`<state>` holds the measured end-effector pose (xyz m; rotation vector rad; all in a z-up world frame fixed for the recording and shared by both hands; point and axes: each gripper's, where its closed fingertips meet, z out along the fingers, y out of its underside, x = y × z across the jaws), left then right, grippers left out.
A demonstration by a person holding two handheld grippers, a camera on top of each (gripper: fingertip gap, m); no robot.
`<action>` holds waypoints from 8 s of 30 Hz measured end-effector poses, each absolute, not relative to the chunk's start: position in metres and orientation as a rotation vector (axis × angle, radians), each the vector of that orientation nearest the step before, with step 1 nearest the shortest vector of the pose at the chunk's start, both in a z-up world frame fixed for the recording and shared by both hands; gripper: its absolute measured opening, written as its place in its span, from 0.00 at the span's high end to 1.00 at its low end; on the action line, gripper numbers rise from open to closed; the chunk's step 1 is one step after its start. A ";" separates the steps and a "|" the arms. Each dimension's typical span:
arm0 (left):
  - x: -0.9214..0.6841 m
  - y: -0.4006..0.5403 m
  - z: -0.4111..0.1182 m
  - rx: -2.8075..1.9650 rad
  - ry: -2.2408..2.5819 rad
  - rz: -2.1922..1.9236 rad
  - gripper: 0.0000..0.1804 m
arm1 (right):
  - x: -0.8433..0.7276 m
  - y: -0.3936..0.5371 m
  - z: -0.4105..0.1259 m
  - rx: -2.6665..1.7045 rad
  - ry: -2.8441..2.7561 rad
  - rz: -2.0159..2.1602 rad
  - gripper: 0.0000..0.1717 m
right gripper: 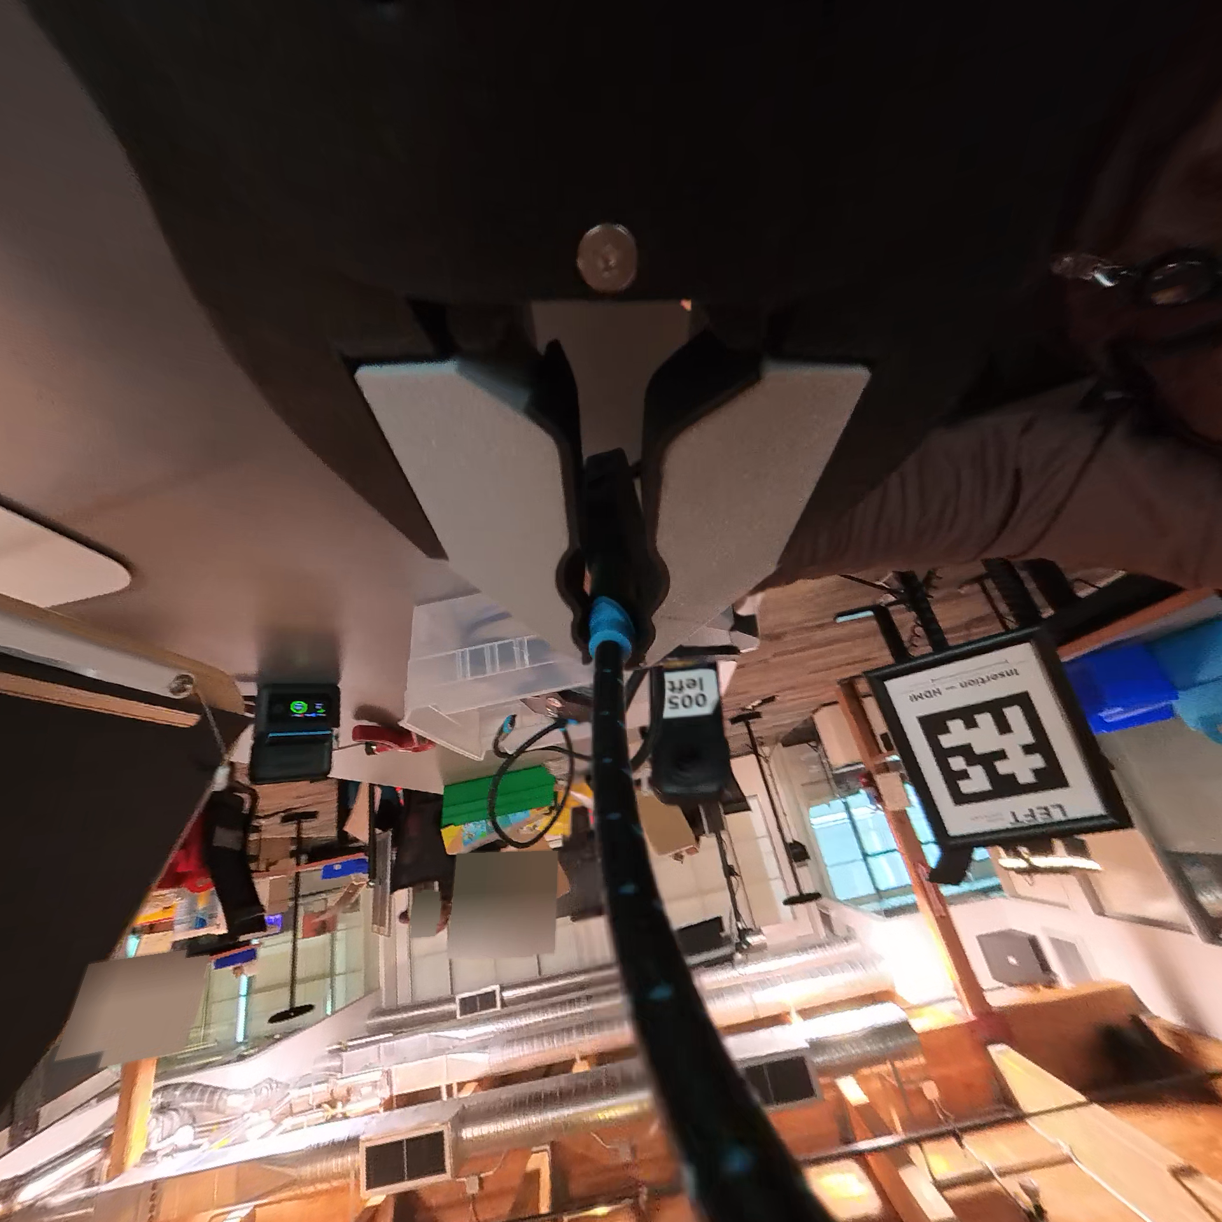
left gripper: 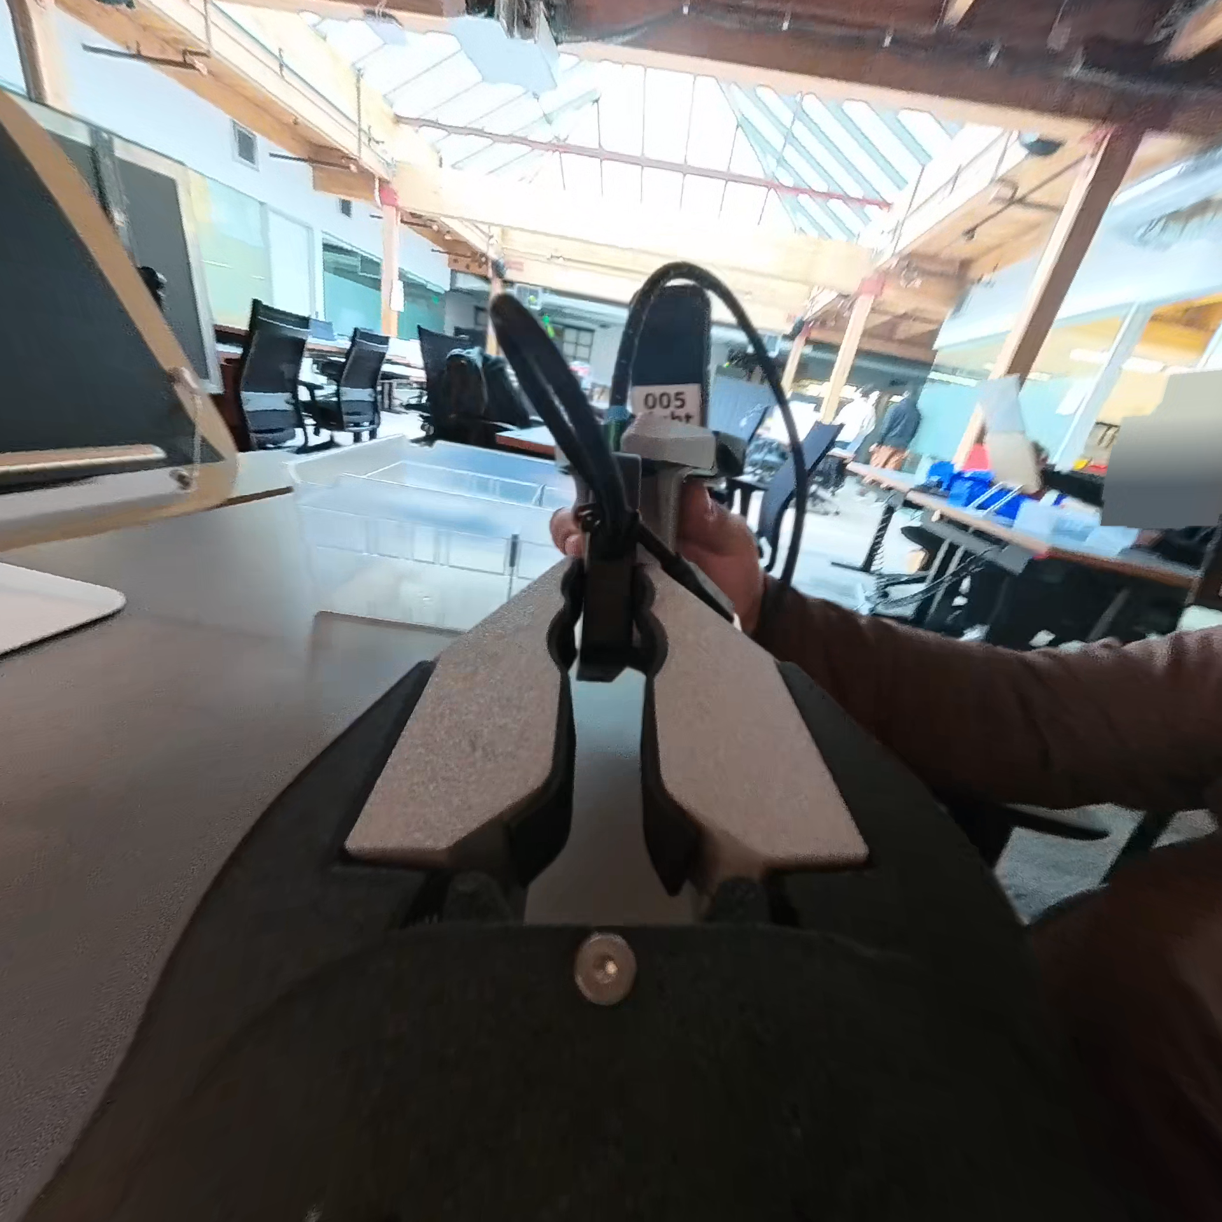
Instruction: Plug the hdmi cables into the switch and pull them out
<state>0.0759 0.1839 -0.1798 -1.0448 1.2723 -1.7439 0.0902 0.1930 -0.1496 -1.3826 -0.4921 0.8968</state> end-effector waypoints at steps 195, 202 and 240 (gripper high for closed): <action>0.081 0.257 -0.202 -1.314 1.068 -1.243 0.94 | 0.094 0.255 -0.286 -2.040 -0.815 -0.208 0.96; 0.084 0.249 -0.203 -1.302 1.112 -1.267 0.94 | 0.092 0.254 -0.296 -2.070 -0.855 -0.219 0.96; 0.069 0.291 -0.213 -1.448 0.952 -1.079 0.94 | 0.152 0.262 -0.282 -2.163 -0.292 -0.100 0.84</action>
